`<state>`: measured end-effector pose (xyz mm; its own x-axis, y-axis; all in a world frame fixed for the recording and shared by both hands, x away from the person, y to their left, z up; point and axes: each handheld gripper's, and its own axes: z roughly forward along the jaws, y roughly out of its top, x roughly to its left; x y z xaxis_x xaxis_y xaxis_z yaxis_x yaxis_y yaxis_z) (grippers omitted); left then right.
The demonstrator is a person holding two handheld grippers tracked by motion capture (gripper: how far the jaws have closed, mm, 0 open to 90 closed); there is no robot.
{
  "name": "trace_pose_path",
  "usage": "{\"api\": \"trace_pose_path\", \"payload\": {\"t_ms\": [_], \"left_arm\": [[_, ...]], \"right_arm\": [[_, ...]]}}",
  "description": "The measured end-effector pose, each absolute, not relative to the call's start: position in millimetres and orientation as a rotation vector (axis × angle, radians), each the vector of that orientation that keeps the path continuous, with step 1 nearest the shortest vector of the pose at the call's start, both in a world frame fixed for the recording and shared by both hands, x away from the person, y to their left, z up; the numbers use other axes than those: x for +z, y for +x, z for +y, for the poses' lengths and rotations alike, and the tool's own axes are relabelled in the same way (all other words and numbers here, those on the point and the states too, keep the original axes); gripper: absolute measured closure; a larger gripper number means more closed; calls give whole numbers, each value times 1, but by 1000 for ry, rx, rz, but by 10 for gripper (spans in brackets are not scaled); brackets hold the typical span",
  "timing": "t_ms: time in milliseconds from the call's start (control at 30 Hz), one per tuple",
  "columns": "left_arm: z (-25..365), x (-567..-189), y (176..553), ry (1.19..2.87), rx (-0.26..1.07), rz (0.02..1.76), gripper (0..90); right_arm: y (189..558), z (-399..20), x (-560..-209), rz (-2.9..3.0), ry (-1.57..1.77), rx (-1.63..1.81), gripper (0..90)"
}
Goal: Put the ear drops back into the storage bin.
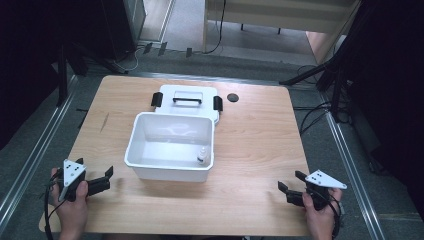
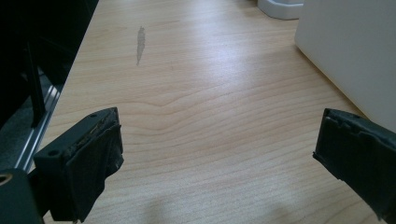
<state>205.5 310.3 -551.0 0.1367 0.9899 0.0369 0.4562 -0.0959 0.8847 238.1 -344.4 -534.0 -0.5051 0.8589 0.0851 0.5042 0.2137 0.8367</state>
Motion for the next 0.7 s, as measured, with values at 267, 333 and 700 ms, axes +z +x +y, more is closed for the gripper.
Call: {"api": "trace_pose_path", "payload": {"t_ms": [267,333,700], "left_arm": [[310,-551,206,1668,897,1421,14],[311,-551,206,1665,895,1425,14],[309,-551,206,1679,910,1424,14]], "right_arm": [[225,-355,-546,1929,1324,1286,163],[223,-356,-546,1914,1328,1327,162],[225,-356,-546,1926,1358,1347,143]]}}
